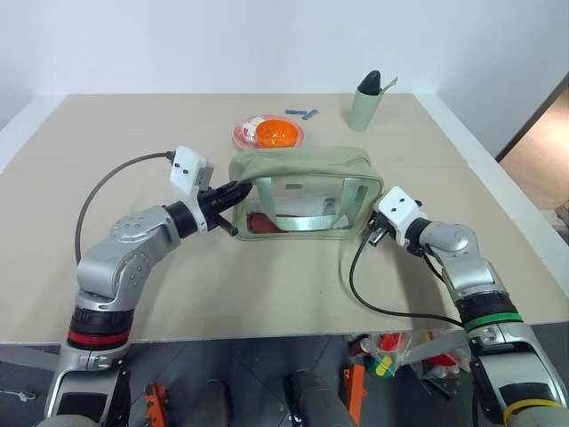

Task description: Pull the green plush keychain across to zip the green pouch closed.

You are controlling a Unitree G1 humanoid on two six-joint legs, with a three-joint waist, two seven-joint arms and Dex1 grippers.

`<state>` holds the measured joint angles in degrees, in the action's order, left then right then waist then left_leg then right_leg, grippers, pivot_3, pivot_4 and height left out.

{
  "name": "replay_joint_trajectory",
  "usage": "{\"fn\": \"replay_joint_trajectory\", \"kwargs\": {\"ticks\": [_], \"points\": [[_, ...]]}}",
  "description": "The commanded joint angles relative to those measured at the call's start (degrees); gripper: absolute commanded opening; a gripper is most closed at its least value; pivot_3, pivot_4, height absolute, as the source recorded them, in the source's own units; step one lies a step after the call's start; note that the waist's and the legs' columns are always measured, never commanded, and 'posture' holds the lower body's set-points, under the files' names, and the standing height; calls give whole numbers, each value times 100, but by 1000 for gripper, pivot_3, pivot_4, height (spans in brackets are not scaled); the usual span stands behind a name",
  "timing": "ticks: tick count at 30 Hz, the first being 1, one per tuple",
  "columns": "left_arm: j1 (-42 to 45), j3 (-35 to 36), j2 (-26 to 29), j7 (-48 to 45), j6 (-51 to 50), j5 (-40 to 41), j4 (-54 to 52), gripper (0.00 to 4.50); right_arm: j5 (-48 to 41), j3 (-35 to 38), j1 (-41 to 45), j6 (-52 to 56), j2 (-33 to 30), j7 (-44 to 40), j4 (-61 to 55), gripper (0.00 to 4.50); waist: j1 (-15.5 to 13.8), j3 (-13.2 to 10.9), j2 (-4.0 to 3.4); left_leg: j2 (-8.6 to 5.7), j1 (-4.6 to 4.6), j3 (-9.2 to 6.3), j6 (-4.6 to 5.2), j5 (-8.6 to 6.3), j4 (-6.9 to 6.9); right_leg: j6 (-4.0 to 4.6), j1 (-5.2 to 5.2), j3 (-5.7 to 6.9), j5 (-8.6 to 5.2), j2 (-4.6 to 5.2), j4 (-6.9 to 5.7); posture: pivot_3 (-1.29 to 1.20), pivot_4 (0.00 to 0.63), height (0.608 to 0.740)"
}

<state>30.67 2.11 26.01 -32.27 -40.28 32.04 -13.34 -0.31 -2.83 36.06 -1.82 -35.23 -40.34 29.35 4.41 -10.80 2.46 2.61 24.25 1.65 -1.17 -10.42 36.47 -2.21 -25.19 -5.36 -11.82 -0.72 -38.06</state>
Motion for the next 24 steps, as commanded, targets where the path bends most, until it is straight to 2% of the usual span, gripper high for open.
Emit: {"fn": "replay_joint_trajectory", "kwargs": {"ticks": [1,9,15,18,22,24], "points": [[40,46,121,-271,99,77,-240,1726,-815,720,159,212,-251,-407,-611,1684,-1,0,0,0,2,0,0,0,0,0,0,1,0,0,1,0,150,740],[309,173,432,-664,139,88,-92,4462,-2027,1471,-294,1330,-673,-1115,-1949,4460,-11,0,0,3,1,-8,0,-1,-3,0,0,12,-3,-2,0,0,150,740],[411,499,881,-1030,68,304,-177,4462,-2905,2082,-602,2342,-714,-921,-2800,4460,2,-2,-3,2,1,0,0,-1,-3,2,-3,1,-4,-2,0,0,150,740],[341,763,940,-892,85,384,-231,4462,-3217,2152,-571,3085,-621,-453,-3274,4460,6,-2,-3,4,1,-2,0,-1,-3,2,-3,2,-4,-3,0,0,150,740],[-8,962,1007,-798,154,354,-524,4462,-3292,2204,-703,3652,-846,-162,-3839,4460,-2,-2,-3,3,2,-2,0,-1,-3,9,-3,6,-8,0,0,0,150,740],[-228,1072,1010,-703,200,324,-691,4462,-3734,2513,-781,4155,-918,-50,-4190,4460,-10,-2,-3,2,5,-1,0,-1,-3,5,-4,5,-11,2,1,0,150,740]]}}
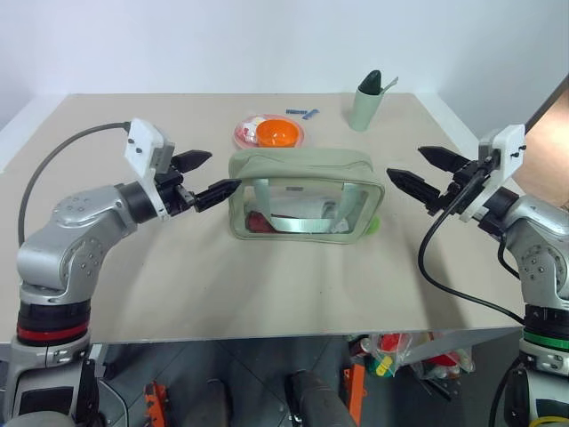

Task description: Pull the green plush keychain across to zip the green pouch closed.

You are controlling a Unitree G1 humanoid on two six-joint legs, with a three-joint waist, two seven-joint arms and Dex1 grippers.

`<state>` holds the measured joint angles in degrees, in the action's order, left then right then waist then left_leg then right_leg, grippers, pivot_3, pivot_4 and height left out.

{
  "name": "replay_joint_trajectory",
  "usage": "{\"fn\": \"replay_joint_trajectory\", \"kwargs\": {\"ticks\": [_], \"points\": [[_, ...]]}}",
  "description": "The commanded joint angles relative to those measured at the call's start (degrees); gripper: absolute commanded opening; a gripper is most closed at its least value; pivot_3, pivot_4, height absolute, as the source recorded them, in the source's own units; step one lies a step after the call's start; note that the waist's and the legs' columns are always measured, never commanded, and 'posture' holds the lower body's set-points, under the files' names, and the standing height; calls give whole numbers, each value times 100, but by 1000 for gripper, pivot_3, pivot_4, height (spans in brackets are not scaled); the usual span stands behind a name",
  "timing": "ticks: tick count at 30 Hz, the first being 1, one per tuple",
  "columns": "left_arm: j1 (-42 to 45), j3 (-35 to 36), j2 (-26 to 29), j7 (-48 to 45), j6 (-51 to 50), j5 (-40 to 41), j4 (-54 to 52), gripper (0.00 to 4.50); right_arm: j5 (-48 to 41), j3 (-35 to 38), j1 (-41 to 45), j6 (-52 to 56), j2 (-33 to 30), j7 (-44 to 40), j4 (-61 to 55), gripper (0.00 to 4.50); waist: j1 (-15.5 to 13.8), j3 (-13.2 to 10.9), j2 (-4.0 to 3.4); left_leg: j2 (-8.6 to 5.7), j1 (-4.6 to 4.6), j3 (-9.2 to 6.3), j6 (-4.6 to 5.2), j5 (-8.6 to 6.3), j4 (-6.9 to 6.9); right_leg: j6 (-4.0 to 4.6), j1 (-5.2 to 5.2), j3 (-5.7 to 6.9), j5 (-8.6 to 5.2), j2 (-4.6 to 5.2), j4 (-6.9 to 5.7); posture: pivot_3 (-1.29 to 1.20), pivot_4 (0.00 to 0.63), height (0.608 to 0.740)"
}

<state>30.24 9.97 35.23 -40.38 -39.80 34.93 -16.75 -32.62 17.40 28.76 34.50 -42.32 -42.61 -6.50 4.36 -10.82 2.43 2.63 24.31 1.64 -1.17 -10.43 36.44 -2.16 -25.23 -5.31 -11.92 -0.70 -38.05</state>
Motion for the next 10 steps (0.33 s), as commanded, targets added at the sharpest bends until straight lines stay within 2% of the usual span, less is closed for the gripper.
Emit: {"fn": "replay_joint_trajectory", "kwargs": {"ticks": [1,4,10], "points": [[-328,327,85,174,165,7,-455,4462,-765,618,-167,782,-269,165,-846,4460,-11,0,0,0,2,0,1,-1,-1,-1,0,1,-1,1,1,0,150,740],[-853,405,-90,528,380,-216,-683,4462,-1324,742,-812,1339,-277,246,-1712,4460,-26,3,5,1,4,-3,4,-4,-5,-3,-1,5,-7,2,1,0,150,740],[-1537,39,-297,877,936,-883,-774,4462,-770,388,-1983,928,198,880,-2495,4460,-33,4,7,5,0,-7,5,-9,-1,31,2,12,-27,0,0,0,150,740]]}}
